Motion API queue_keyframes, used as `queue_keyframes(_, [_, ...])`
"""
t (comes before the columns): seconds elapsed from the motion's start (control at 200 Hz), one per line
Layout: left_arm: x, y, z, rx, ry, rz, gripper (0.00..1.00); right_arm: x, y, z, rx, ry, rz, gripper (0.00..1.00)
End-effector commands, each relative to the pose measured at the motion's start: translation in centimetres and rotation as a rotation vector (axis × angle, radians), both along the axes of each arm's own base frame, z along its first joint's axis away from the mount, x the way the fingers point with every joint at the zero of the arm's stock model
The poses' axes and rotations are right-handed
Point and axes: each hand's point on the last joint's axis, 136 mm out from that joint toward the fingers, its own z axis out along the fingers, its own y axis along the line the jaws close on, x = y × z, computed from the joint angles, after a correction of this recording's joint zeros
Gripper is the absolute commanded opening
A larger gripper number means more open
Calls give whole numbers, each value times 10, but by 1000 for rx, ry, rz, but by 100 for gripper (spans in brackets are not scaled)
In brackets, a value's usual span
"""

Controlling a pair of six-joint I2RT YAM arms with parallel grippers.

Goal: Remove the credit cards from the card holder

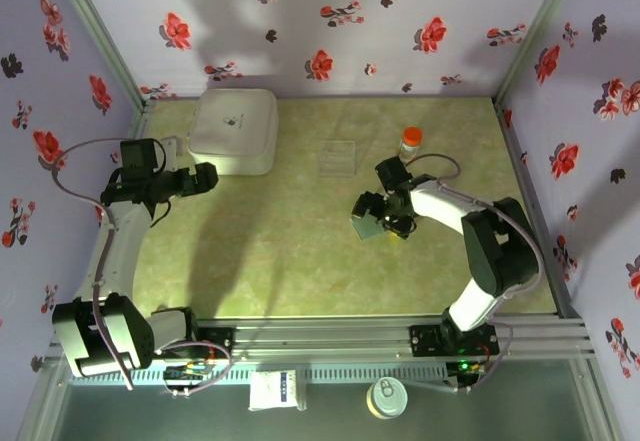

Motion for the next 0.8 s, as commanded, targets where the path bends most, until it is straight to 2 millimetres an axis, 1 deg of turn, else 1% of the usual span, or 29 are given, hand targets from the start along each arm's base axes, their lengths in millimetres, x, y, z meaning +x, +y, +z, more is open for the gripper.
queue_keyframes(0.0, [-3,3,3,16,-15,-9,100,21,-1,4,-25,-24,14,99])
queue_keyframes(0.09, [-3,3,3,13,-15,-7,100,32,2,4,-41,-26,31,99])
queue_keyframes(0.18, [-3,3,3,14,-17,-7,100,42,13,4,-11,-29,49,99])
queue_keyframes(0.275, [-4,3,3,15,-16,-4,100,45,20,1,-6,-14,73,99])
queue_keyframes(0.35, [-4,2,3,9,-16,-7,100,41,13,-1,-83,-6,93,99])
queue_keyframes(0.435, [-3,3,3,13,-16,-6,100,29,4,-2,-173,23,127,99])
queue_keyframes(0.485, [-3,2,2,7,-13,-7,100,24,3,-4,-203,41,146,99])
queue_keyframes(0.615, [-3,0,2,-2,-10,-13,100,12,12,-9,-221,77,158,99])
queue_keyframes(0.695, [-2,1,3,0,-14,-9,100,10,20,-15,-206,96,153,99])
queue_keyframes(0.795, [-3,0,3,-7,-13,-15,100,10,23,-19,-234,95,141,99])
